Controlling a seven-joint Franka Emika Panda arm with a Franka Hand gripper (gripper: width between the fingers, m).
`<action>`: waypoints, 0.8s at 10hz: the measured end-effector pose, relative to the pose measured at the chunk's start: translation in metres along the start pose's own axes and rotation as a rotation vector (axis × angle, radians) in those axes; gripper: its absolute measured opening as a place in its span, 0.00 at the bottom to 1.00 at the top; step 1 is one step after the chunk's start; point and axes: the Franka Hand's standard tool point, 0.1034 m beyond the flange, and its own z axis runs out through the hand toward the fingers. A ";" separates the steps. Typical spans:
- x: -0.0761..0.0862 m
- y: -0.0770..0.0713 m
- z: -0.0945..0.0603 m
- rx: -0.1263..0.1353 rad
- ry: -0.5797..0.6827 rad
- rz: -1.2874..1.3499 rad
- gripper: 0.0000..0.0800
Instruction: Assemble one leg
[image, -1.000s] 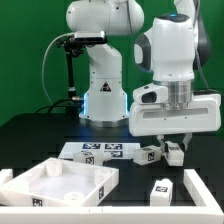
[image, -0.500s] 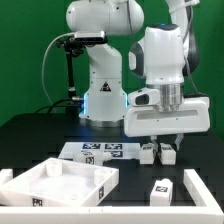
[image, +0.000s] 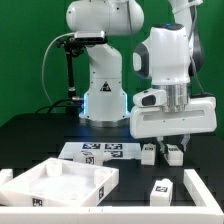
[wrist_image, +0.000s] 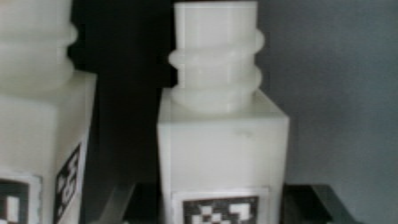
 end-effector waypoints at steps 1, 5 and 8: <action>0.000 0.000 0.000 0.000 0.000 0.000 0.35; 0.010 0.009 -0.012 -0.011 -0.053 -0.016 0.72; 0.071 0.032 -0.054 -0.008 -0.070 0.042 0.81</action>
Offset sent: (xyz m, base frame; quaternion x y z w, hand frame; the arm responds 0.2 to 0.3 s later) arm 0.0000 0.0000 0.0000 0.0000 0.0000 0.0000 1.0000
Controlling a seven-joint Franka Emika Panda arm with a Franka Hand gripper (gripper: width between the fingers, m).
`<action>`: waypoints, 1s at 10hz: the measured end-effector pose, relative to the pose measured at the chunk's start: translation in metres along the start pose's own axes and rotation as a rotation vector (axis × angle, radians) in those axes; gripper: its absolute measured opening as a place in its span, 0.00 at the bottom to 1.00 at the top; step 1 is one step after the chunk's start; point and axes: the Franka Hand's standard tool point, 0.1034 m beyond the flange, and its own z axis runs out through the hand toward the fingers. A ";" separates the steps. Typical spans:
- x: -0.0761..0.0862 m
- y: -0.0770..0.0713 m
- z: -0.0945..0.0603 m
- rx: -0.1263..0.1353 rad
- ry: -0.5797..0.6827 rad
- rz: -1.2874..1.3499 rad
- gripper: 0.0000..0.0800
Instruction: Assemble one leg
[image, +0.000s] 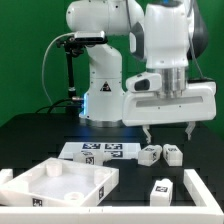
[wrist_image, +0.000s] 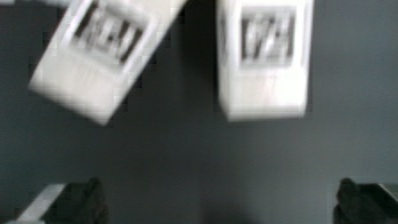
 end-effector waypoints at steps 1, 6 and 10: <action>0.003 -0.001 0.000 0.002 0.014 -0.002 0.81; 0.037 0.007 -0.005 0.007 -0.023 -0.035 0.81; 0.086 0.017 -0.013 0.020 0.011 -0.095 0.81</action>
Offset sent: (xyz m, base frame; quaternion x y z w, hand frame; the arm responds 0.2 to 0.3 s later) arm 0.0000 0.0000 0.0000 0.0000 0.0000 0.0000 1.0000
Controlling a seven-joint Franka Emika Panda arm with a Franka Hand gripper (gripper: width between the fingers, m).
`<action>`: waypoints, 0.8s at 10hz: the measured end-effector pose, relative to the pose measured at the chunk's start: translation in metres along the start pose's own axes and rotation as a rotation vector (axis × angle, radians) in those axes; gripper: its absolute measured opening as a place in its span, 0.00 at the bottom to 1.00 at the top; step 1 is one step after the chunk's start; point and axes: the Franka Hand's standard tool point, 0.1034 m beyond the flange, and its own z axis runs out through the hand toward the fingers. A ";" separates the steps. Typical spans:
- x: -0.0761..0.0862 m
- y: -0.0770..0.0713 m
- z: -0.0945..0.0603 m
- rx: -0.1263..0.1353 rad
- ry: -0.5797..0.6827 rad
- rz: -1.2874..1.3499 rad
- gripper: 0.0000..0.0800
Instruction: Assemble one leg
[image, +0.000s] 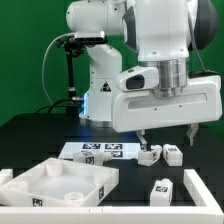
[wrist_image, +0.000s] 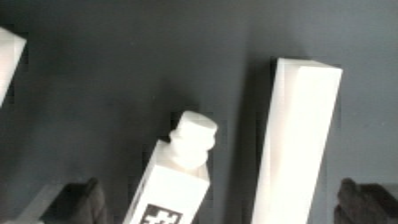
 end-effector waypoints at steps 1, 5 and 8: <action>0.000 0.000 0.000 0.000 0.000 0.000 0.81; 0.025 0.016 0.011 -0.003 -0.014 0.025 0.81; 0.036 0.026 0.027 -0.006 -0.039 0.119 0.81</action>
Offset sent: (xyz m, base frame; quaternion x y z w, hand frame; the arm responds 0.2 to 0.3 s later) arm 0.0380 -0.0262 -0.0155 -0.0125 -0.0324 0.0276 0.9990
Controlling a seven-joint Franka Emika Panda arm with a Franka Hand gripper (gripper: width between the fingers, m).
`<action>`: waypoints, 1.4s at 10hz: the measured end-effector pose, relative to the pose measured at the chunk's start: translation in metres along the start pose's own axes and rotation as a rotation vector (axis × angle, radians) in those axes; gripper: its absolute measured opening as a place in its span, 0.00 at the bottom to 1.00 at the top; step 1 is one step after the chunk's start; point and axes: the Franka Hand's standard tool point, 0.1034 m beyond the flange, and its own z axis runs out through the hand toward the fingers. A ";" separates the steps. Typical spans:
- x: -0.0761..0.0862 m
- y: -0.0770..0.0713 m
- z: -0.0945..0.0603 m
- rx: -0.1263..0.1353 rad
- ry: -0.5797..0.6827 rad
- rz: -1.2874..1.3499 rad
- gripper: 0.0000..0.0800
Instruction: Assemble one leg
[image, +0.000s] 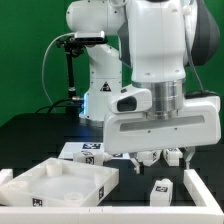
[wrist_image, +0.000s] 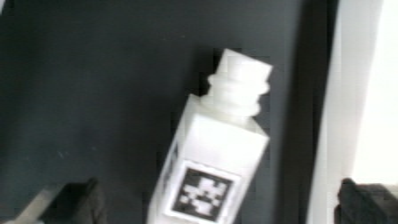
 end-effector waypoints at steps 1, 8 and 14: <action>0.001 0.000 0.000 -0.001 0.001 -0.002 0.81; 0.029 0.011 0.023 0.000 -0.051 0.127 0.81; 0.022 0.010 0.040 -0.006 0.006 0.110 0.70</action>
Offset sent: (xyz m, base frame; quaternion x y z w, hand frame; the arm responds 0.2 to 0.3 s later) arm 0.0000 0.0000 0.0000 0.0000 0.0000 0.0000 1.0000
